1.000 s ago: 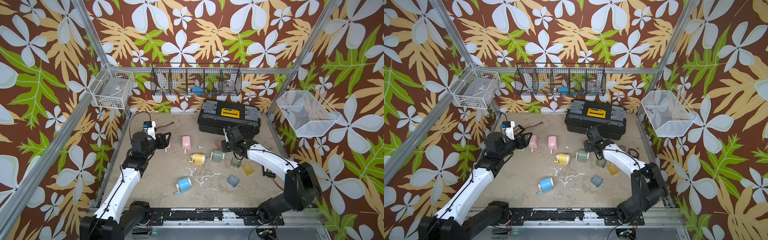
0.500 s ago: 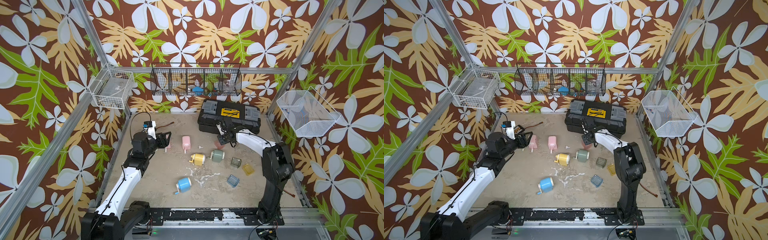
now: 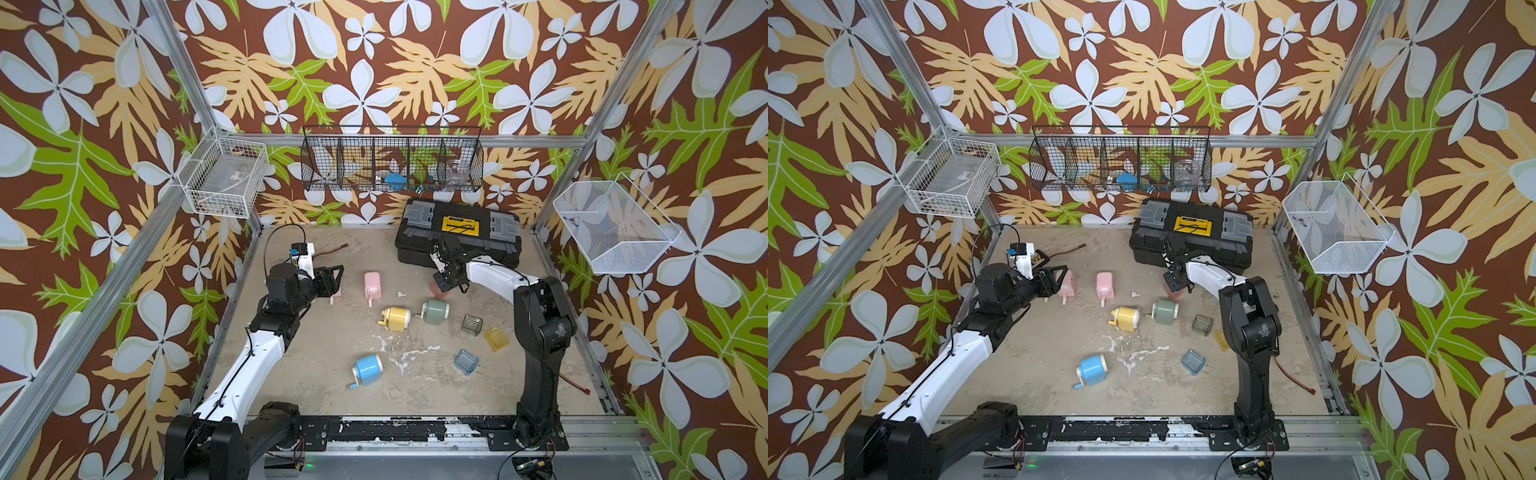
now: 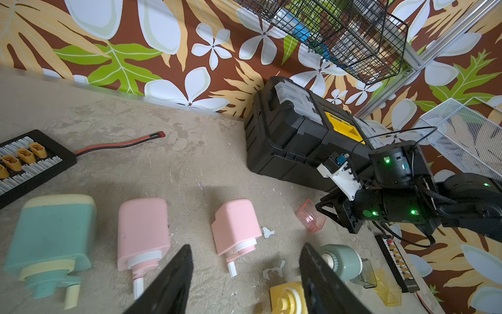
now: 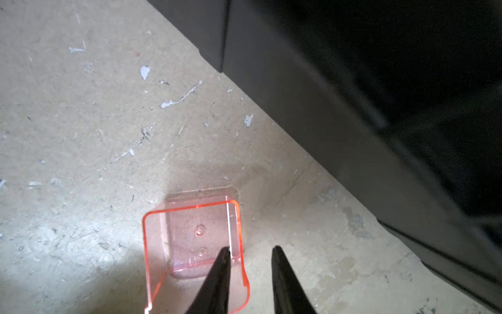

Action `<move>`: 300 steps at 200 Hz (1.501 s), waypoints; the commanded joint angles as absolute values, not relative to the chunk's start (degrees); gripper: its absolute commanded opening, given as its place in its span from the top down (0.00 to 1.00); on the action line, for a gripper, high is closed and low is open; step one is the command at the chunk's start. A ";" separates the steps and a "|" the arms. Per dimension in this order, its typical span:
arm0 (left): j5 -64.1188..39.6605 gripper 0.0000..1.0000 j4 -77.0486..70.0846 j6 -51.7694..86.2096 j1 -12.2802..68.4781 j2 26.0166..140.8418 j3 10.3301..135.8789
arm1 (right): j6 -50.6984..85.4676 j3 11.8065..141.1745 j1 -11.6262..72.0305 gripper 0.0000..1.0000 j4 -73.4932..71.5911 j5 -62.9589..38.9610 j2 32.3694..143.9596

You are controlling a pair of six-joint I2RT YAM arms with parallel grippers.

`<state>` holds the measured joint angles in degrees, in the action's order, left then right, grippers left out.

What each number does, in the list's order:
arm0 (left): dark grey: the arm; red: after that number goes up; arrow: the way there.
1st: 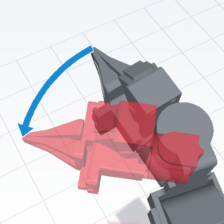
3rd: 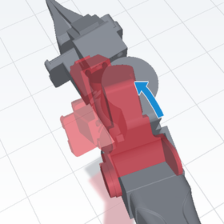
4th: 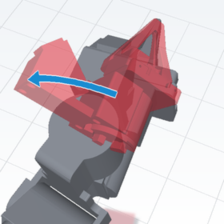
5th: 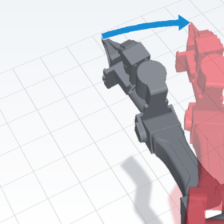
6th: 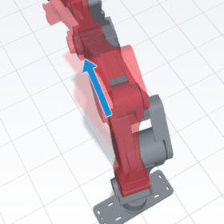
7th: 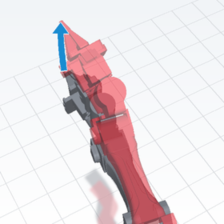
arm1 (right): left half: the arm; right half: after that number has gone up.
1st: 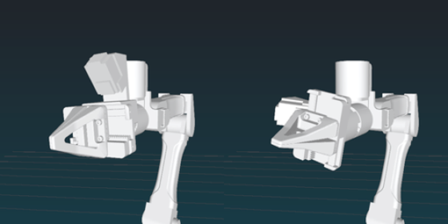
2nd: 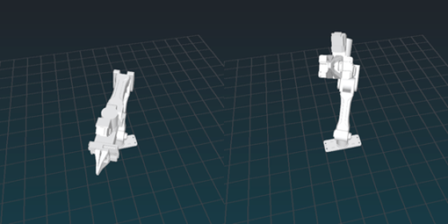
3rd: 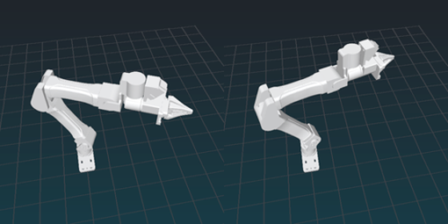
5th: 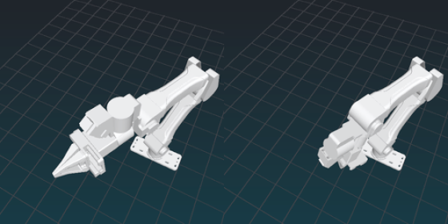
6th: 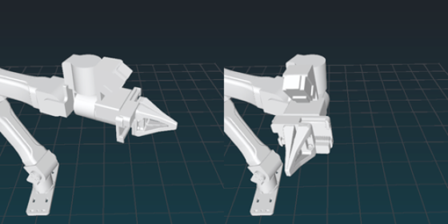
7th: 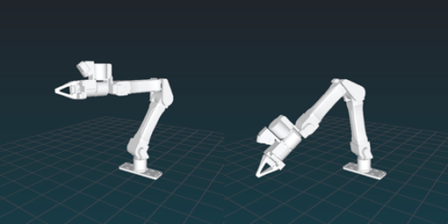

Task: Put the tray back into the pencil sharpener
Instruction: Pick up the container from the center of the board.

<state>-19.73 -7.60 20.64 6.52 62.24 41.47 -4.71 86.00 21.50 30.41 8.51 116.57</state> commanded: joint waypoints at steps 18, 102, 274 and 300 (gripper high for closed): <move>-19.61 0.36 -8.61 19.25 6.51 62.07 41.39 | -5.21 85.74 21.29 0.76 30.54 8.24 117.16; -18.08 0.36 -8.48 18.77 6.51 61.81 41.22 | -5.66 86.31 21.09 0.90 29.83 7.51 119.22; -17.67 0.37 -9.00 18.81 6.51 60.69 40.62 | -4.25 79.94 21.08 1.00 28.08 4.06 101.43; -17.67 0.37 -9.40 19.05 6.52 60.47 40.28 | -5.32 77.07 21.74 1.00 27.20 0.49 95.14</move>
